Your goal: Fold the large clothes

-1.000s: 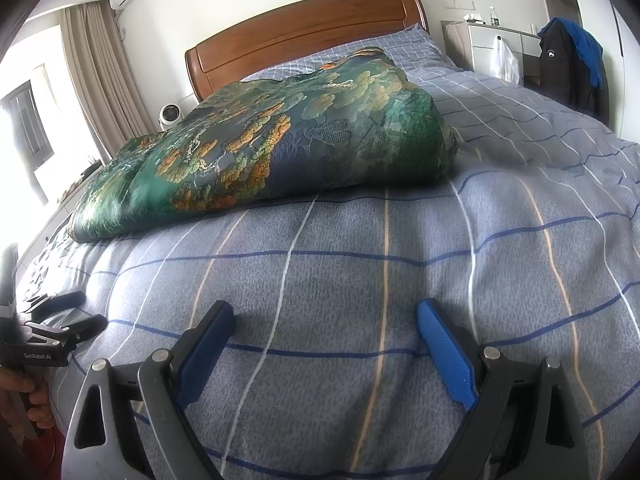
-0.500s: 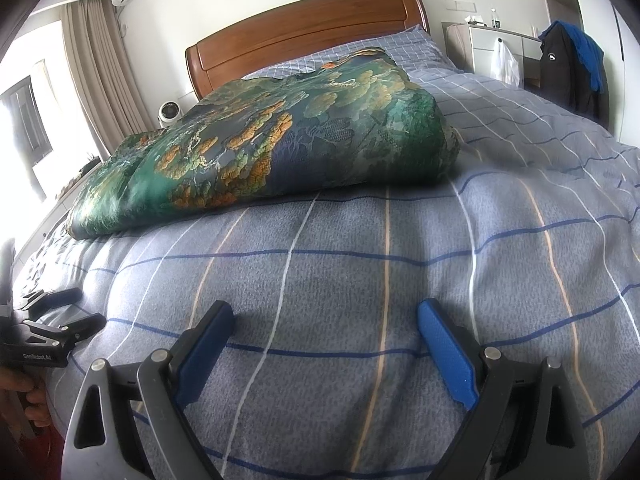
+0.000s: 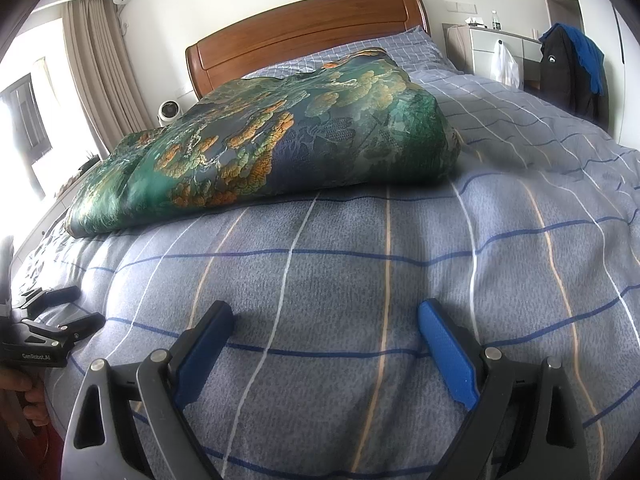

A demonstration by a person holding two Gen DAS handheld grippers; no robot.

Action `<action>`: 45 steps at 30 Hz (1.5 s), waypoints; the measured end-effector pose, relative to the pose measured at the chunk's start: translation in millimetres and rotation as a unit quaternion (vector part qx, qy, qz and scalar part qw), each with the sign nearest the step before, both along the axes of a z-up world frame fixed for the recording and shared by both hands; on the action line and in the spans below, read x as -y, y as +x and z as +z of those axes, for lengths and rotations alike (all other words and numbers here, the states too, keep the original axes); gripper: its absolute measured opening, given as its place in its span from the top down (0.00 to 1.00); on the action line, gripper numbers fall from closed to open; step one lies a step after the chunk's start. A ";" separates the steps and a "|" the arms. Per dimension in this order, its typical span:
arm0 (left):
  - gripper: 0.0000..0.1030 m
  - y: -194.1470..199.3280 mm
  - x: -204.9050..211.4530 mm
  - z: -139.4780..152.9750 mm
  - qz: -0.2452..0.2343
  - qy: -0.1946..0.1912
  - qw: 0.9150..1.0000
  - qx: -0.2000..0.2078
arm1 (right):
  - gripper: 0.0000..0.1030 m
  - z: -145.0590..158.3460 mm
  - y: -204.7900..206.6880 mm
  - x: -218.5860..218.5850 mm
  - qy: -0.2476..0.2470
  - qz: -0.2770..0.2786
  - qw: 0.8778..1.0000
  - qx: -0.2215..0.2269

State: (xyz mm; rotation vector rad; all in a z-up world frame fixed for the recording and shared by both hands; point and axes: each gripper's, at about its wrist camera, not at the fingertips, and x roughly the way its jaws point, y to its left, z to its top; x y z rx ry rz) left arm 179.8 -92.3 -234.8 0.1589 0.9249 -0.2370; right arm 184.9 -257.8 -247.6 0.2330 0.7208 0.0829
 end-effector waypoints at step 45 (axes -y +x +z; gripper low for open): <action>0.01 1.5 3.3 0.0 0.002 0.009 1.000 -0.001 | 0.08 1.1 -0.4 -0.4 -0.007 0.000 1.000 -0.001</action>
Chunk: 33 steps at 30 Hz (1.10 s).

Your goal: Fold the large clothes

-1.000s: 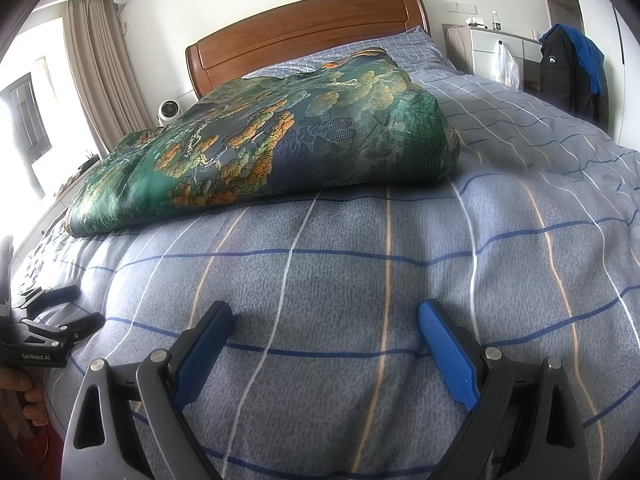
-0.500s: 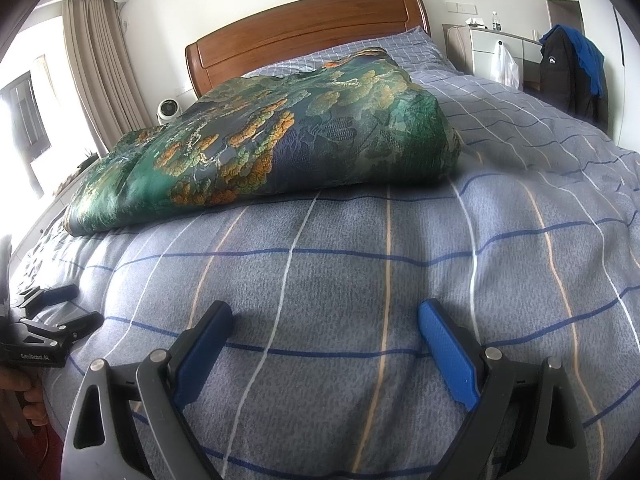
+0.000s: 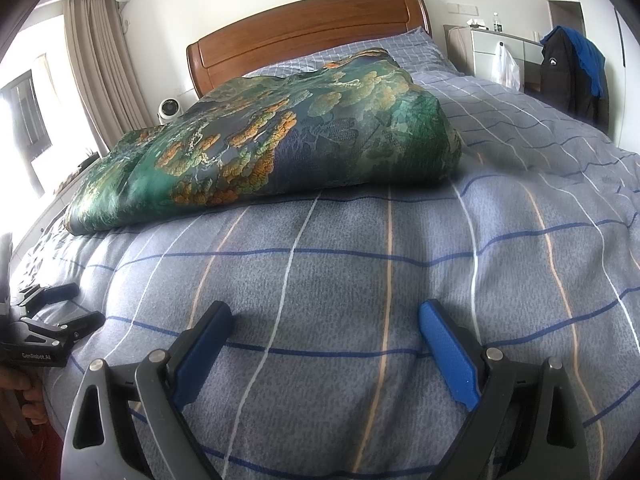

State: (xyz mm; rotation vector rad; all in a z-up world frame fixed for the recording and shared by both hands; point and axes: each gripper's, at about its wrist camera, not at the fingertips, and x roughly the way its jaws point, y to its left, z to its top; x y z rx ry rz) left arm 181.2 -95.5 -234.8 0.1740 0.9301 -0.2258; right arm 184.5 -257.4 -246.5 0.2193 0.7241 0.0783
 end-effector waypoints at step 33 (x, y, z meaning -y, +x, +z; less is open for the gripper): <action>0.01 230.4 10.4 106.6 0.024 -0.012 0.999 0.027 | 0.07 67.7 113.4 141.4 0.224 -0.053 0.973 0.010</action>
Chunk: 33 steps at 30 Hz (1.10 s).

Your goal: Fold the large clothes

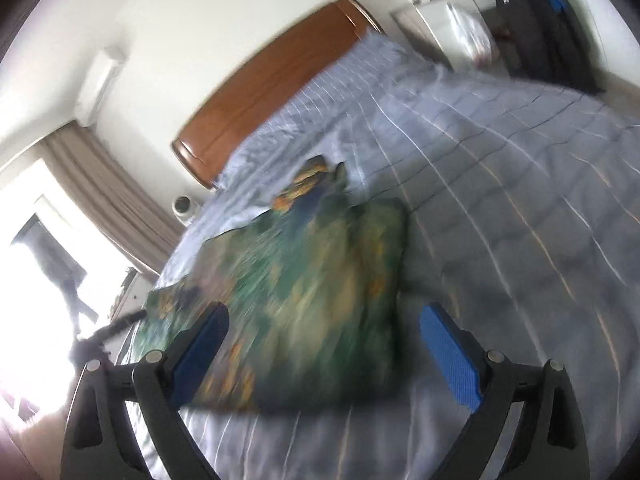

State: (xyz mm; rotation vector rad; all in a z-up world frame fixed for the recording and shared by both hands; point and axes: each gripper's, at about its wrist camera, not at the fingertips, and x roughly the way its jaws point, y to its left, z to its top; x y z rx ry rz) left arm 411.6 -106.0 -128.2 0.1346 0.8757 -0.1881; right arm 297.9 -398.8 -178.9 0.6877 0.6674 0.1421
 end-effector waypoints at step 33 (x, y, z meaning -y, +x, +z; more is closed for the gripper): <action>0.04 -85.6 -286.9 42.5 0.128 -0.144 0.981 0.021 | 0.75 126.2 109.2 -374.5 0.035 0.174 0.984 0.035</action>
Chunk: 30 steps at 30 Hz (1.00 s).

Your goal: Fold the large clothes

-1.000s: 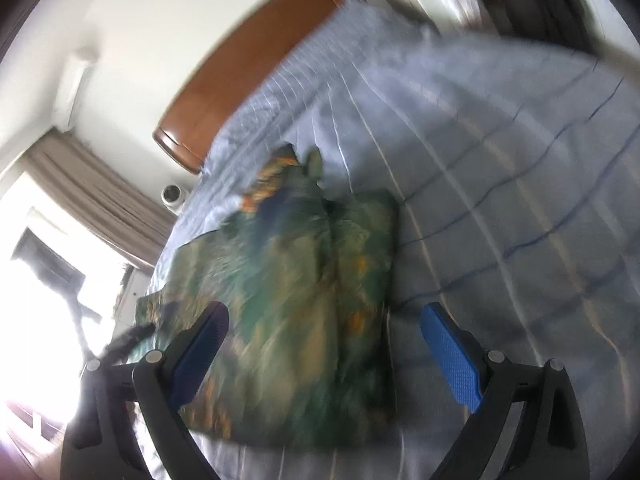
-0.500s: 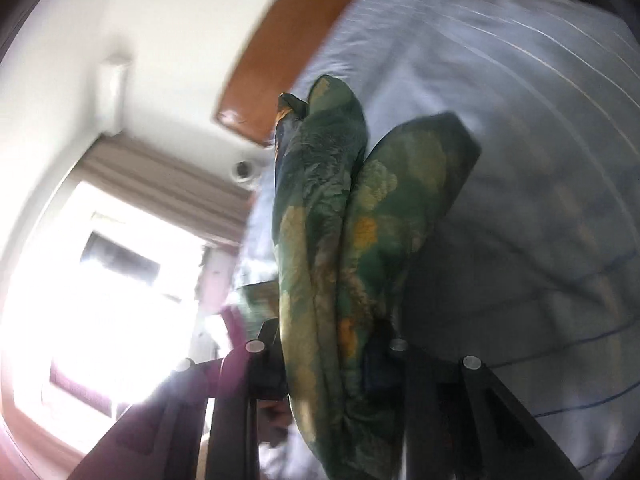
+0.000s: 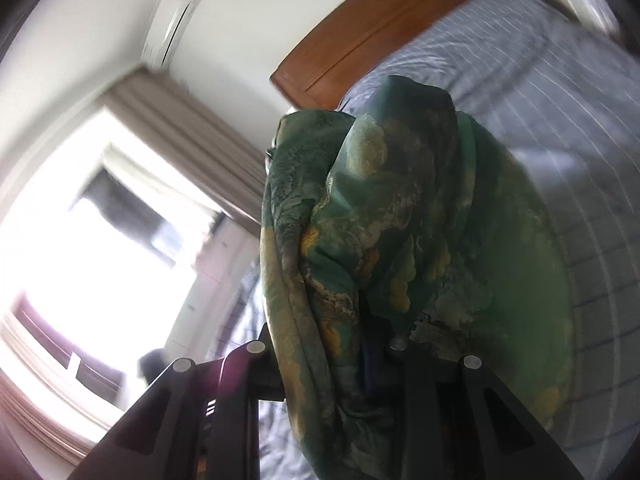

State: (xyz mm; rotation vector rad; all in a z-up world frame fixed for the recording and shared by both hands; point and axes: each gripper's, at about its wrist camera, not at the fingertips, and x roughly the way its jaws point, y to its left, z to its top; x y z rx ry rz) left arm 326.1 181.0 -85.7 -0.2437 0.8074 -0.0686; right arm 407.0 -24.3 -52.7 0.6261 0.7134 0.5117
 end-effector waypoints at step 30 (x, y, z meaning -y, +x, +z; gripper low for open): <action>0.63 120.6 93.1 -10.0 -0.198 -0.038 0.972 -0.119 | 0.26 -87.0 -111.5 -174.7 -0.350 0.086 0.907 0.219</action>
